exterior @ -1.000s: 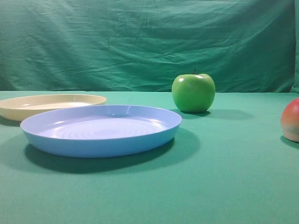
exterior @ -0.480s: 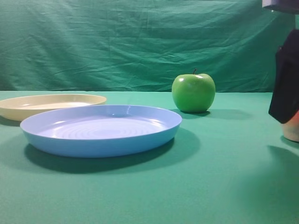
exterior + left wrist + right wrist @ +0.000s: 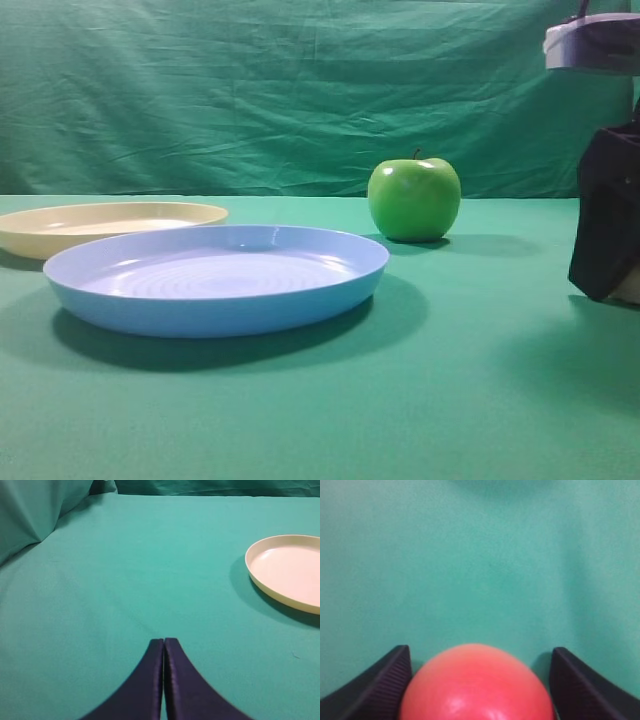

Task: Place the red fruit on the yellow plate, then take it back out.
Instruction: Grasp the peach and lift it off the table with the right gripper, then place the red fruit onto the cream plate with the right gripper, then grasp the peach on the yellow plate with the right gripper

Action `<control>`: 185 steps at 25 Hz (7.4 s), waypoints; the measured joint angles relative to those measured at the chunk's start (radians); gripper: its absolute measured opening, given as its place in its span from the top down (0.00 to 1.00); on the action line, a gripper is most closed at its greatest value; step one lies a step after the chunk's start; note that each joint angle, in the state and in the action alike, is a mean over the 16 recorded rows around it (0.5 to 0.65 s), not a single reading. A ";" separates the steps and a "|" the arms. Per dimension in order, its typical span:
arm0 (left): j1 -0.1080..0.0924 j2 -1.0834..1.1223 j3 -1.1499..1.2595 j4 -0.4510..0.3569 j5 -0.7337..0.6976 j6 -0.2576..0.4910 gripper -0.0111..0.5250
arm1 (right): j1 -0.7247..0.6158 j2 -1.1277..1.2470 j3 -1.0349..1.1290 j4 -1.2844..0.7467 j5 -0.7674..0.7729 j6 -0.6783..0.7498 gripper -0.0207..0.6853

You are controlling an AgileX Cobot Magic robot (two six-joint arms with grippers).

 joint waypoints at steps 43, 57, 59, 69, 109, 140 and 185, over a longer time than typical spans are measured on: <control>0.000 0.000 0.000 0.000 0.000 0.000 0.98 | 0.433 0.763 -1.160 0.244 0.076 -0.335 0.38; 0.000 0.000 0.000 0.000 0.000 0.000 0.98 | 0.419 0.630 -1.170 0.145 0.224 -0.191 0.34; 0.000 0.000 0.000 0.000 0.000 0.000 0.98 | 0.410 0.584 -1.171 0.103 0.284 -0.131 0.46; 0.000 0.000 0.000 0.000 0.000 0.000 0.98 | 0.363 0.326 -1.155 -0.129 0.593 0.229 0.93; 0.000 0.000 0.000 0.000 0.000 0.000 0.98 | 0.216 -1.009 -0.129 -0.415 0.405 0.636 0.97; 0.000 0.000 0.000 0.000 0.000 0.000 0.98 | -0.176 -1.611 0.710 -0.396 0.069 0.643 0.97; 0.000 0.000 0.000 0.000 0.000 0.000 0.98 | -0.176 -1.463 0.516 -0.356 -0.001 0.634 0.97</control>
